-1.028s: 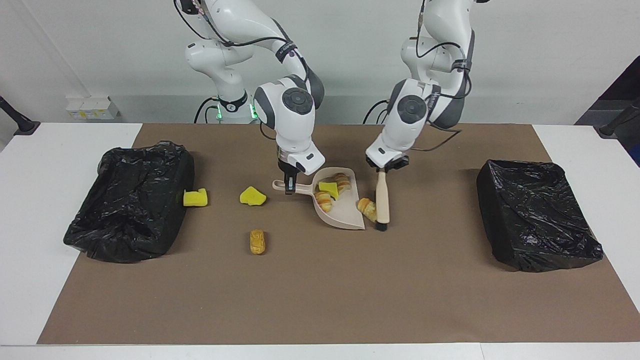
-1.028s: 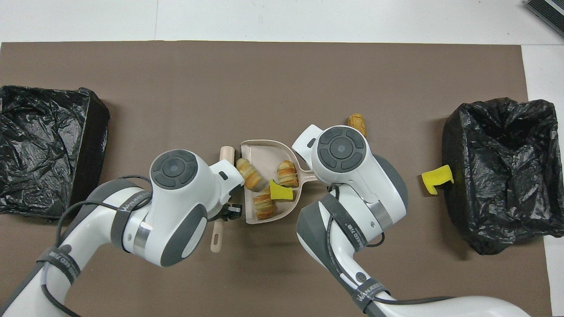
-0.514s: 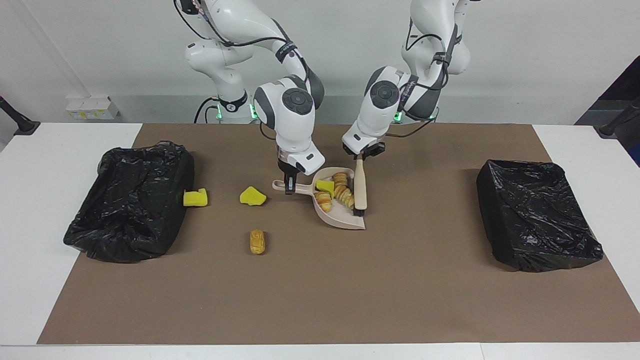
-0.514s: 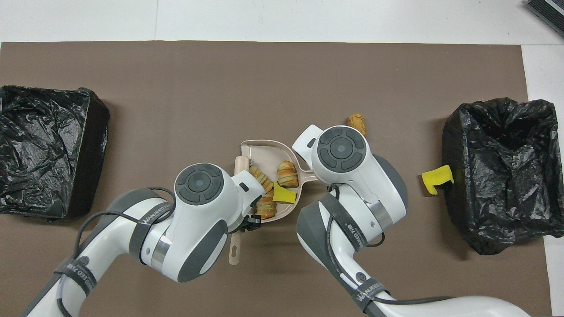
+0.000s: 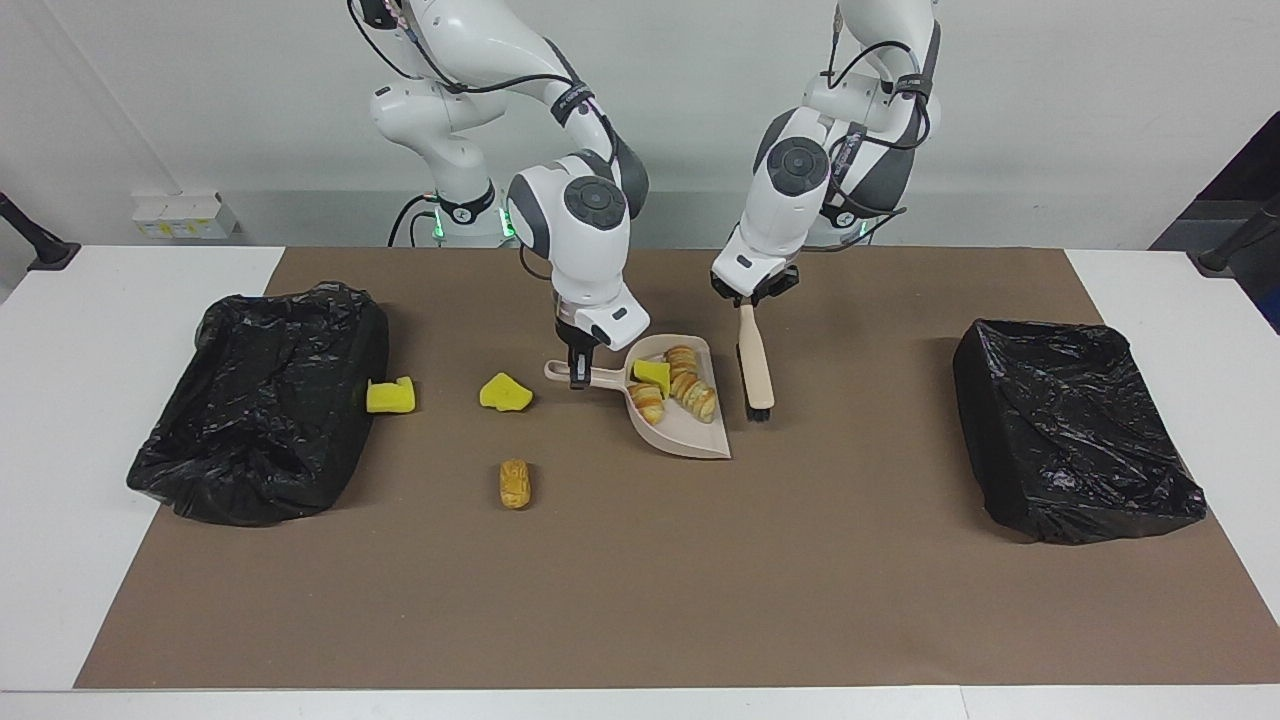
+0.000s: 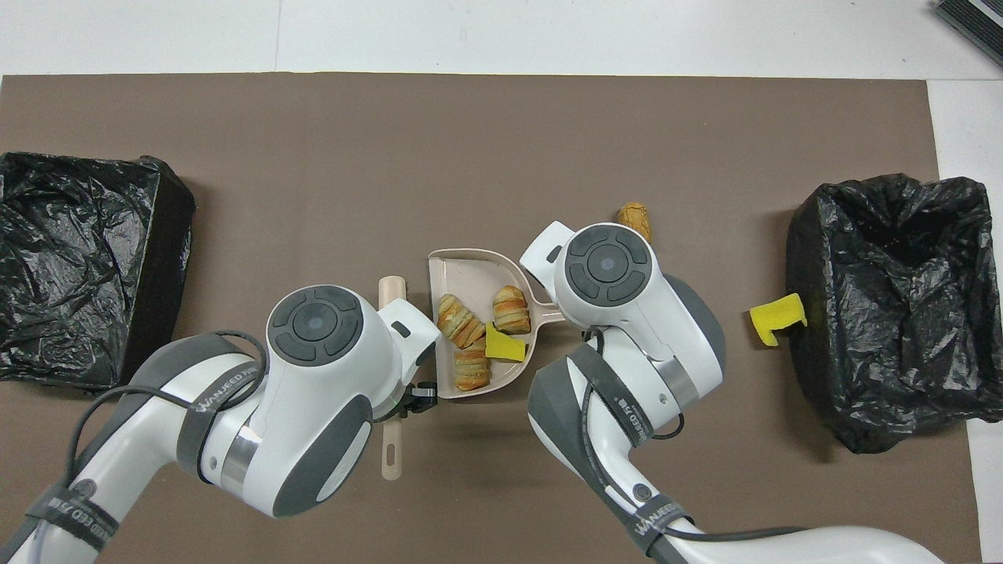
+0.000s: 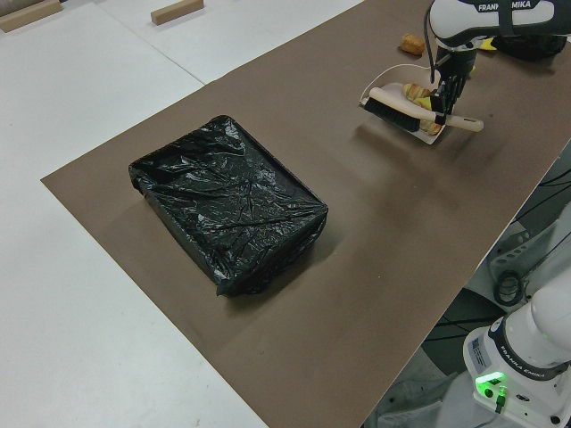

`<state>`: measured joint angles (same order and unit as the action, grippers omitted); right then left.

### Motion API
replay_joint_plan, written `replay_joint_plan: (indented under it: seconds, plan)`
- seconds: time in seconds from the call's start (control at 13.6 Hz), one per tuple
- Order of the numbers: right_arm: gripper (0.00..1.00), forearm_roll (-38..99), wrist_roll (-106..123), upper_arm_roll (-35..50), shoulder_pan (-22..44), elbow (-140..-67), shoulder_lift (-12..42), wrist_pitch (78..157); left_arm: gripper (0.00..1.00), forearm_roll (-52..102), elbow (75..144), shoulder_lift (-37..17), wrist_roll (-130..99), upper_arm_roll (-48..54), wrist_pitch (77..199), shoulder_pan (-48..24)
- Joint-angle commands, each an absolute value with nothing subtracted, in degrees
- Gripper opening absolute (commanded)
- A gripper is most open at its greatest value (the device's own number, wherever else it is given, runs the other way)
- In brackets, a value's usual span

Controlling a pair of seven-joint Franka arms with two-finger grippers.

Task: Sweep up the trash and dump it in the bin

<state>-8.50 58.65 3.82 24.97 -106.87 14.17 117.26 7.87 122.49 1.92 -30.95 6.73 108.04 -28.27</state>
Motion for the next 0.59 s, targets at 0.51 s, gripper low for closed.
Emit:
replay_joint_plan:
  seconds: [0.51]
  plan:
    - [0.00,2.3,69.8,4.1,17.4,-103.8,12.7,116.5,0.00,7.3,141.9,13.9,-52.3,7.0,120.8,-47.6]
